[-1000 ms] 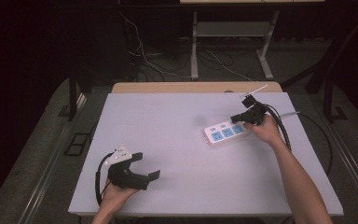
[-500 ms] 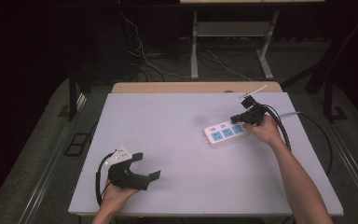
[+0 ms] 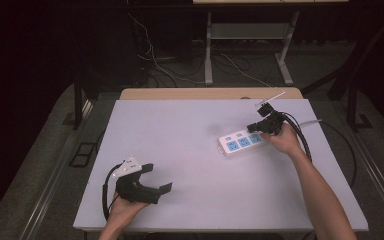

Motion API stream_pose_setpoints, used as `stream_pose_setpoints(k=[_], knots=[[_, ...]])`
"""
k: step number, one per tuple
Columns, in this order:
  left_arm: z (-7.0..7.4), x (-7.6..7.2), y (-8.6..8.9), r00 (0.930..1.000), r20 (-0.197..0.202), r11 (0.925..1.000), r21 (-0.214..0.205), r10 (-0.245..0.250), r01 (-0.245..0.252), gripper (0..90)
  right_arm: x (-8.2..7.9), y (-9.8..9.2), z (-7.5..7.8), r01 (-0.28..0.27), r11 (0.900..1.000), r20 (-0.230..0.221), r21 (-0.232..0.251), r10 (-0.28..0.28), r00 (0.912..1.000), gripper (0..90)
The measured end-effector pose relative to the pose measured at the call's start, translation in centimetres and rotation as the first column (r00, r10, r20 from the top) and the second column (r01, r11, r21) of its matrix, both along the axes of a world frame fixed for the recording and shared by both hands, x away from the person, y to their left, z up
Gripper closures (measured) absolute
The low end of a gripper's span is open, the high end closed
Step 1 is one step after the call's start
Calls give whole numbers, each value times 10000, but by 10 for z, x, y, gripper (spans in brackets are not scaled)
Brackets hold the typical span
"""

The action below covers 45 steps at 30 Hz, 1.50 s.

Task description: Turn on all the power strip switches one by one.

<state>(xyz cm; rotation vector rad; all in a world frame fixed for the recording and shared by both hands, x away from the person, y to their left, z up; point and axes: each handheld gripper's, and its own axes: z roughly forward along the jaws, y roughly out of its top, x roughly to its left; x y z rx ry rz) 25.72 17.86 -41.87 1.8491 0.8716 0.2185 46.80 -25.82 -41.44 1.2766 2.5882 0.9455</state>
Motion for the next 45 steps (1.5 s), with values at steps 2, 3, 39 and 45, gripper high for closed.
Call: stream_pose_setpoints(k=[2, 3, 39, 45], knots=[[0, 0, 0, 10000, 0, 10000, -4, 3, -3, 0, 0, 2, -1, -117, 9998, -143, 165, 120, 9998, 900], [0, 0, 0, 10000, -1, 10000, -2, 3, -3, 0, -1, 4, -1, -133, 9999, -28, 39, 133, 9999, 900], [-1, 0, -3, 10000, -35, 10000, 7, -41, 41, 0, -27, -10, 43, 238, 9989, 792, 407, -270, 9965, 875], [-1, 0, -5, 10000, -42, 10000, 2, -56, 56, 0, -40, -21, 51, 619, 9957, 924, 694, -682, 9934, 693]])
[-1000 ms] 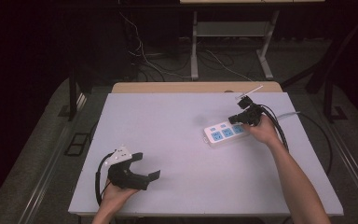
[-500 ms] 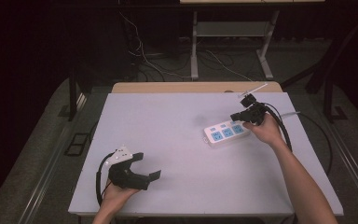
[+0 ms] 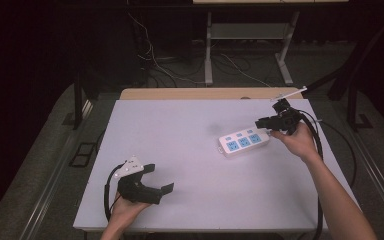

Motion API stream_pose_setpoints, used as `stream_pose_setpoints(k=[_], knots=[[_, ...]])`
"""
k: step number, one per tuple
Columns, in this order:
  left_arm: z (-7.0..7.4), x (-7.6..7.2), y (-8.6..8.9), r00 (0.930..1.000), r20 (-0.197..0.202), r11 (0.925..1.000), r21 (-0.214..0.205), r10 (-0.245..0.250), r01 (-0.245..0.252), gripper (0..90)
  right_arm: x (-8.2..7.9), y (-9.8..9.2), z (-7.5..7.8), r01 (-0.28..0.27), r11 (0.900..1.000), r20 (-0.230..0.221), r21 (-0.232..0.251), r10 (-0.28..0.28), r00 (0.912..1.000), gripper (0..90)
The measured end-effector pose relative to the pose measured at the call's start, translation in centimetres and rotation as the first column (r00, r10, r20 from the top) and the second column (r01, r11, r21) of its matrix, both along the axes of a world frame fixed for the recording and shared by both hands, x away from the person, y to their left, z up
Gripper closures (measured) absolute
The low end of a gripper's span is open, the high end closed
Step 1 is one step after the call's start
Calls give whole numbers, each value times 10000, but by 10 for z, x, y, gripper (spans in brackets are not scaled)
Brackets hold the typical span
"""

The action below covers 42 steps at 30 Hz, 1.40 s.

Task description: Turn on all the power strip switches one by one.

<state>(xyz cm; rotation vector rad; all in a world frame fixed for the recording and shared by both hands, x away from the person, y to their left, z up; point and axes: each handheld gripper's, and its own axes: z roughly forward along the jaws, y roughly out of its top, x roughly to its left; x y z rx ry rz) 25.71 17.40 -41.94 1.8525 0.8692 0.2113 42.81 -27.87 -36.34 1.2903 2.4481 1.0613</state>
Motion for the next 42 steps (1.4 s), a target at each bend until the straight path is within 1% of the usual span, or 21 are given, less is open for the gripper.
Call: stream_pose_setpoints(k=[3, 6, 8, 10, 11, 13, 17, 20, 23, 27, 33, 38, 42], knots=[[0, 0, -1, 10000, 20, 10000, -9, -14, 14, 0, -9, -6, 1, 362, 9990, 45, 275, -363, 9993, 527], [0, 0, -2, 10000, 3, 10000, -30, -11, 11, 0, -19, -11, 0, 717, 9966, 142, 395, -723, 9973, 327], [0, -1, -2, 10000, -3, 10000, -47, -9, 9, 0, -26, -13, 0, 869, 9953, 230, 435, -880, 9959, 172], [0, -1, -2, 10000, -6, 10000, -55, -4, 4, 0, -34, -15, -1, 810, 9955, 190, 493, -820, 9964, 13], [0, -1, -2, 10000, -6, 10000, -53, -2, 2, 0, -38, -16, -1, 843, 9949, 140, 554, -852, 9963, 4], [0, -1, -2, 10000, 2, 10000, -61, -5, 5, 0, -46, -18, 0, 755, 9936, 192, 841, -774, 9968, 4], [0, -1, -3, 10000, -2, 10000, -70, 1, -1, 0, -62, -23, 1, 673, 9897, 403, 1263, -729, 9965, 4], [0, -1, -2, 10000, -3, 10000, -94, 22, -22, 0, -73, -25, 1, 643, 9875, 465, 1442, -717, 9963, 4], [0, -1, -2, 10000, 4, 9999, -97, 44, -44, 0, -84, -29, -1, 615, 9819, 509, 1790, -716, 9961, 4], [0, -1, -1, 10000, 1, 9999, -116, 77, -77, 0, -100, -30, -5, 547, 9779, 544, 2017, -669, 9963, 4], [0, -1, -1, 10000, -16, 9998, -165, 97, -97, 0, -124, -30, -9, 432, 9689, 716, 2435, -624, 9955, 4], [1, -1, -1, 10000, -6, 9998, -166, 90, -90, 0, -142, -28, -17, 357, 9639, 892, 2639, -612, 9941, 5], [1, -1, -1, 9999, -19, 9998, -174, 99, -99, 0, -155, -27, -30, 266, 9597, 938, 2797, -549, 9941, 5]])
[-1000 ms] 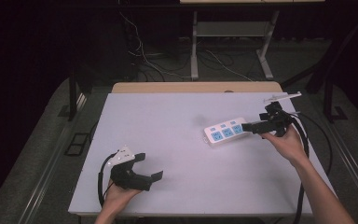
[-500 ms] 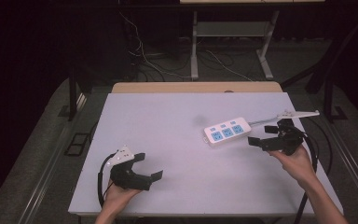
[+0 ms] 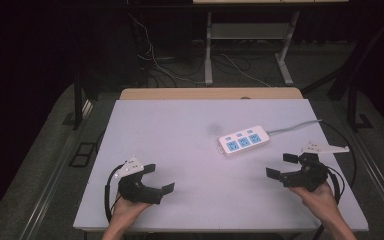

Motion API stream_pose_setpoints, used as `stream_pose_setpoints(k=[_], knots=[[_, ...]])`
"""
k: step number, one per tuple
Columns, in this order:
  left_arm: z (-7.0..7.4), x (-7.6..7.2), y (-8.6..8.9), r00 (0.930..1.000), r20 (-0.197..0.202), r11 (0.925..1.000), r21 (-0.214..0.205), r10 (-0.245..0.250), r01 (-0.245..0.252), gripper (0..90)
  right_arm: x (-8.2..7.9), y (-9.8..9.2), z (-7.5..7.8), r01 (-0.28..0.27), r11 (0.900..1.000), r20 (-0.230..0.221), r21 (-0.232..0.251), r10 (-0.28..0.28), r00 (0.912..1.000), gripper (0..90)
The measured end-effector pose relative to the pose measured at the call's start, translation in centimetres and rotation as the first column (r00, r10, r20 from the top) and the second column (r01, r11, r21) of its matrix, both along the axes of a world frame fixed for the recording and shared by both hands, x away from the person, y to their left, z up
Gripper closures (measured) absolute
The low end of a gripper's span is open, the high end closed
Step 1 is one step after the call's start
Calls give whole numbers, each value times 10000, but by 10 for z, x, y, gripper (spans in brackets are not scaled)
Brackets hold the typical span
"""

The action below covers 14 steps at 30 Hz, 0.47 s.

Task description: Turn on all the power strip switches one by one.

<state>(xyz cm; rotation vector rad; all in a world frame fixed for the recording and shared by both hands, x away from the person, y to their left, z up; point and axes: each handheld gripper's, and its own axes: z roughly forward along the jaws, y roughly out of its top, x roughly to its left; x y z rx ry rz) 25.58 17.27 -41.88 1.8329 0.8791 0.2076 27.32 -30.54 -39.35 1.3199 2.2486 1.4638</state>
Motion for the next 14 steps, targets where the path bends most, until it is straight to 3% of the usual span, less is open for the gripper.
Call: stream_pose_setpoints(k=[8, 14], knots=[[0, 0, 0, 10000, -24, 10000, 73, -28, 28, 0, -21, -1, -20, 118, 9999, 173, -98, -116, 9998, 5], [-2, 2, 0, 9999, -120, 9999, 110, -69, 71, 0, -28, -1, -23, 110, 9999, 332, -130, -105, 9994, 5]])
